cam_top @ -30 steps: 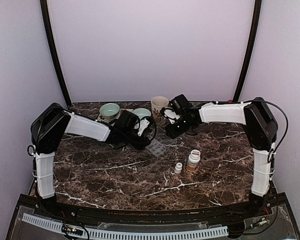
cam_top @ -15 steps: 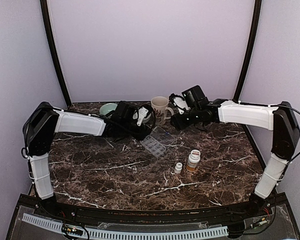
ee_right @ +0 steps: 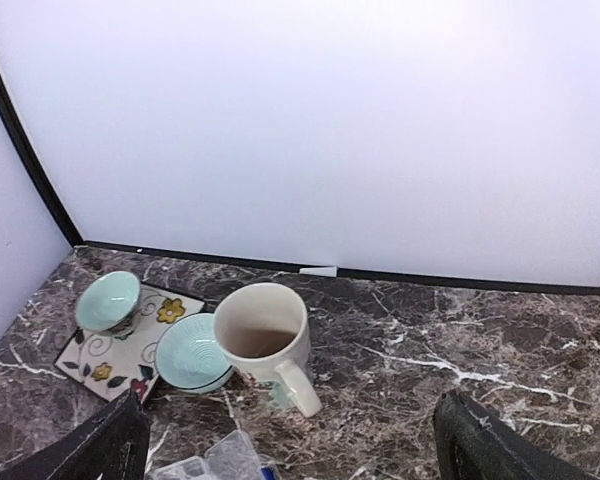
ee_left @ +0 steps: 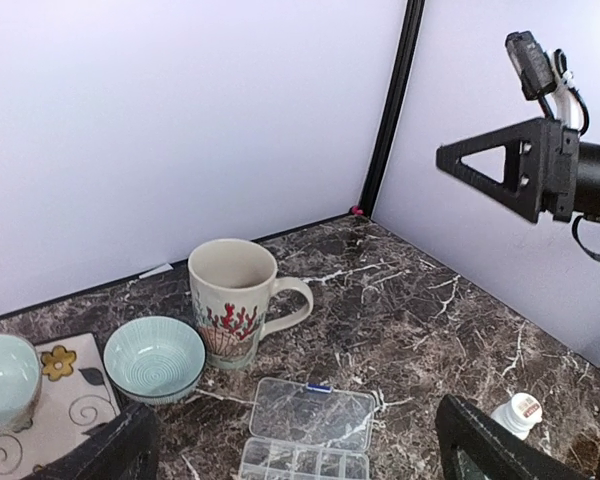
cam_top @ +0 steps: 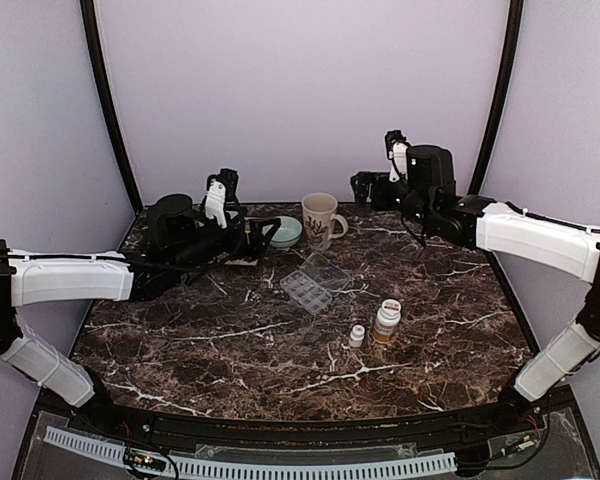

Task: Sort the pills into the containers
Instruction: Pick up the pill bottle from the center of the board.

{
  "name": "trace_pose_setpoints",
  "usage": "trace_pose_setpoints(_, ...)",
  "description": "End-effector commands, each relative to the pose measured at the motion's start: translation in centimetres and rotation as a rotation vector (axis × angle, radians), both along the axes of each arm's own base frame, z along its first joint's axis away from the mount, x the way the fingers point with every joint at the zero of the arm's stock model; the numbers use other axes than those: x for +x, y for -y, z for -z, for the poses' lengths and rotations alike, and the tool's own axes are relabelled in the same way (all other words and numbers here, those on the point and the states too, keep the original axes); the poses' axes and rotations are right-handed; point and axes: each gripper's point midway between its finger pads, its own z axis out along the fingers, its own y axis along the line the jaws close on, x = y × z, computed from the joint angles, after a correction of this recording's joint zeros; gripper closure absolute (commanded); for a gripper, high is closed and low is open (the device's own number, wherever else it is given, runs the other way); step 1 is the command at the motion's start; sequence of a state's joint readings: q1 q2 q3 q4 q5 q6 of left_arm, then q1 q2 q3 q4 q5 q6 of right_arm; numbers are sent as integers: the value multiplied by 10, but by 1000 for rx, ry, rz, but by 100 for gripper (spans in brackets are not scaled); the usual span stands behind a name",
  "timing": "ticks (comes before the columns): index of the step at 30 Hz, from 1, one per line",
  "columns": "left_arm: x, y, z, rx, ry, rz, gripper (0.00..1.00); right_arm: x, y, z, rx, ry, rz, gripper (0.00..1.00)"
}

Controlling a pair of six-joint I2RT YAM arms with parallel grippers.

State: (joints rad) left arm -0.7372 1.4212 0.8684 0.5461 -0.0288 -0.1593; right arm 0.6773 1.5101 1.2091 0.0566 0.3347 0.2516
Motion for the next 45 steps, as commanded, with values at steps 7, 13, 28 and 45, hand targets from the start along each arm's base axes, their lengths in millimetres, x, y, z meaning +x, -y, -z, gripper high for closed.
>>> trace_pose_setpoints(7,-18,-3,-5,-137,-29,91,1,-45,34,-64,279,184,-37,1)
trace_pose_setpoints(13,-12,0,17,40,-47,-19,2,-39,55,-17,130,16,99,12)
trace_pose_setpoints(28,-20,31,86,385,-149,-85,2,-91,74,50,-163,-407,197,16)
trace_pose_setpoints(45,-18,49,92,392,-163,-60,3,-172,36,119,-294,-813,-75,18)
